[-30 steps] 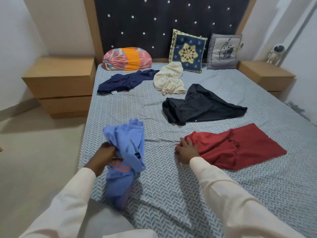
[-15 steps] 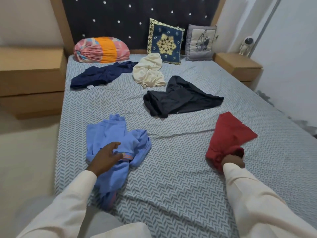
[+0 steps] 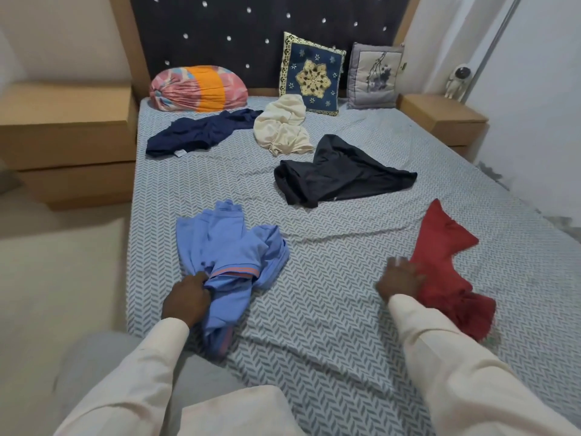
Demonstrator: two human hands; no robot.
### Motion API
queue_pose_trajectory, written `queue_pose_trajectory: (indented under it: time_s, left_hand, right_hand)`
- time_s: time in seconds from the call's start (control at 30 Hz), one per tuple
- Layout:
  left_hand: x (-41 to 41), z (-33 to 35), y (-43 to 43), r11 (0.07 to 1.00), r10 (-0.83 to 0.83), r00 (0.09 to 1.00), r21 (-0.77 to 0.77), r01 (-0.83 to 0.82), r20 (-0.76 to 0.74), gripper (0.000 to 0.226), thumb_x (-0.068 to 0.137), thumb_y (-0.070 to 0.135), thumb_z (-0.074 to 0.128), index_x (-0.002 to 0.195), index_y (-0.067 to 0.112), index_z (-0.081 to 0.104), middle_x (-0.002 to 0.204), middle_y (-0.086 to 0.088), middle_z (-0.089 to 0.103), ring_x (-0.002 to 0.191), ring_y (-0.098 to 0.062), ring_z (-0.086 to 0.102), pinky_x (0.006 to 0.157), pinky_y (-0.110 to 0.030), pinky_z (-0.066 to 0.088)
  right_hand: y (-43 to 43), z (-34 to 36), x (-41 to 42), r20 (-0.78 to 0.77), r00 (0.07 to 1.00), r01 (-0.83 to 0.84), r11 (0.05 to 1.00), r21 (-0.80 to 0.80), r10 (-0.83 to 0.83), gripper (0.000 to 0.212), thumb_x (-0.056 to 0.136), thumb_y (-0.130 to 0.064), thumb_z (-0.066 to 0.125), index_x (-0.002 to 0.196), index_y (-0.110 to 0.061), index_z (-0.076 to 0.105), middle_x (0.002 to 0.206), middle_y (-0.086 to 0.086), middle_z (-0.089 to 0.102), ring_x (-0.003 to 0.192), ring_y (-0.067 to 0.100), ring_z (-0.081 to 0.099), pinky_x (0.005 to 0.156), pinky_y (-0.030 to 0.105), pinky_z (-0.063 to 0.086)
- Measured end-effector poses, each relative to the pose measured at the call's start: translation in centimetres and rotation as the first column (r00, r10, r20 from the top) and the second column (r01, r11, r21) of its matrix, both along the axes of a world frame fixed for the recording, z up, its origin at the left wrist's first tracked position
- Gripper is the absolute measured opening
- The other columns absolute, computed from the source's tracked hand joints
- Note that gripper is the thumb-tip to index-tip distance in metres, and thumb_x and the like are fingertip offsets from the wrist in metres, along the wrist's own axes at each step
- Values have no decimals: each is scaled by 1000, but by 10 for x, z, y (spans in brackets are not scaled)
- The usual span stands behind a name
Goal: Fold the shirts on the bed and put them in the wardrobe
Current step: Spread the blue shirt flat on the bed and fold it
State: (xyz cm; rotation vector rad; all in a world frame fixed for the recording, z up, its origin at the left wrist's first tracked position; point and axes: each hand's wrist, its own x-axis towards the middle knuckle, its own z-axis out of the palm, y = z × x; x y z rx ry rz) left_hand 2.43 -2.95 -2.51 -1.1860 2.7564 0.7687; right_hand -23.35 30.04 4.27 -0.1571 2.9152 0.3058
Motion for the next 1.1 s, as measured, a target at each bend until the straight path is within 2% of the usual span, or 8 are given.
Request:
queue_pose_trajectory:
  time_s: [0.23, 0.37, 0.47, 0.6, 0.7, 0.8, 0.9, 1.1]
  left_hand:
    - [18, 3, -12, 999, -4, 949, 39, 17, -315, 43, 84, 34, 37, 108, 9, 62, 103, -20, 62, 100, -35, 59, 86, -43, 47]
    - [23, 19, -18, 960, 131, 879, 280, 4, -459, 29, 98, 22, 46, 118, 11, 64, 120, -10, 66, 113, -25, 60, 100, -43, 45]
    - [16, 55, -28, 891, 236, 816, 453, 35, -527, 27, 101, 30, 49, 106, 12, 68, 111, -10, 69, 104, -24, 63, 93, -44, 48]
    - [-12, 129, -46, 750, 423, 686, 653, 101, -592, 23, 99, 30, 53, 101, 14, 70, 103, -13, 71, 92, -22, 64, 87, -41, 50]
    - [-36, 153, -70, 934, 217, 743, 355, 30, -634, 15, 98, 26, 52, 102, 20, 65, 87, -4, 67, 76, -20, 62, 74, -35, 50]
    - [-40, 136, -83, 978, 163, 853, 198, -72, -496, 23, 95, 28, 57, 117, 23, 57, 100, -7, 66, 85, -28, 66, 80, -38, 49]
    - [-24, 88, -61, 977, 93, 971, 209, -45, -222, 40, 92, 31, 63, 127, 15, 53, 106, -15, 67, 99, -30, 63, 83, -32, 42]
    - [2, 15, 3, 940, -195, 975, 304, 155, 104, 55, 71, 54, 79, 104, 19, 52, 97, 2, 61, 99, -20, 62, 74, -26, 41]
  right_hand:
    - [-157, -56, 83, 418, 874, 157, 671, -725, 247, 91, 81, -51, 72, 150, -14, 24, 137, 17, 53, 122, 36, 56, 89, 37, 48]
    - [-191, -56, 102, 578, 768, 381, 529, -758, 276, 53, 65, -37, 64, 102, 0, 62, 85, 9, 72, 80, 26, 62, 67, 30, 52]
    - [-197, -13, 102, 699, 630, 678, 200, -708, 339, 3, 74, -14, 54, 73, -17, 55, 58, 1, 55, 57, 18, 50, 54, 23, 44]
    - [-192, 40, 51, 554, 674, 700, -183, -690, 489, 23, 80, -11, 46, 70, -3, 65, 73, 10, 67, 65, 23, 64, 66, 24, 53]
    - [-180, 74, 3, 478, 827, 561, -383, -733, 297, 27, 83, -11, 46, 69, -3, 68, 68, 11, 65, 61, 24, 61, 60, 23, 51]
    - [-157, 61, -42, 389, 919, 390, -267, -881, 59, 15, 81, -22, 58, 85, -8, 60, 71, 7, 54, 62, 20, 50, 50, 21, 46]
    - [-133, 2, -53, 356, 930, 365, 116, -924, -95, 62, 69, -40, 67, 122, -12, 47, 105, 9, 55, 91, 24, 56, 80, 40, 53]
    - [-116, -89, 7, 426, 888, 330, 405, -853, 174, 81, 56, -26, 83, 124, -12, 40, 114, 15, 59, 93, 25, 61, 61, 28, 49]
